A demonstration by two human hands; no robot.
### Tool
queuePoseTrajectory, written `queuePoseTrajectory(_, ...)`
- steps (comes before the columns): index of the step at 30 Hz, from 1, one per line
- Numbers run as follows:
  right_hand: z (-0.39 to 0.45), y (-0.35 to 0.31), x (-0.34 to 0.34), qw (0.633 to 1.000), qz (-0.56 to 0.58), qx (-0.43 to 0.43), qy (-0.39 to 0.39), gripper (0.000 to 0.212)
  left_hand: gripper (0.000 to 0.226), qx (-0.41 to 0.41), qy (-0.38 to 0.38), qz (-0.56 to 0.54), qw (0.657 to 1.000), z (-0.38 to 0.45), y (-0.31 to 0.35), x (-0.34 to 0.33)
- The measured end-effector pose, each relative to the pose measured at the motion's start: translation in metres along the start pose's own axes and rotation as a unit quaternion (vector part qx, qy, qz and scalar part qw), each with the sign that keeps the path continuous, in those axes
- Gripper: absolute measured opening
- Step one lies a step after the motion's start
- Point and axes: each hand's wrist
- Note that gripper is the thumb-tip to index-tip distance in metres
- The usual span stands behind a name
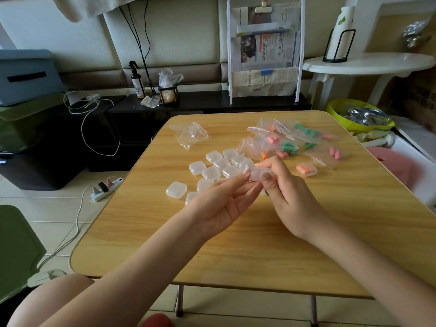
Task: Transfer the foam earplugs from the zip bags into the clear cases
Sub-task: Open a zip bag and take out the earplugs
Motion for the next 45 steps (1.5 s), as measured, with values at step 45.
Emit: queuePoseTrajectory(45, 0.013, 0.012, 0.003, 0.923, 0.252, -0.284, 0.059, 0.014, 0.043, -0.188, 0.122, 0.412, 0.883, -0.003, -0.004, 0.006)
Point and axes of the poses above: each hand's wrist, its own z-axis towards the middle knuckle, its own x-axis out of the back of the hand, y = z × x, and after that the axes turned 5 degrees about y, right-handed
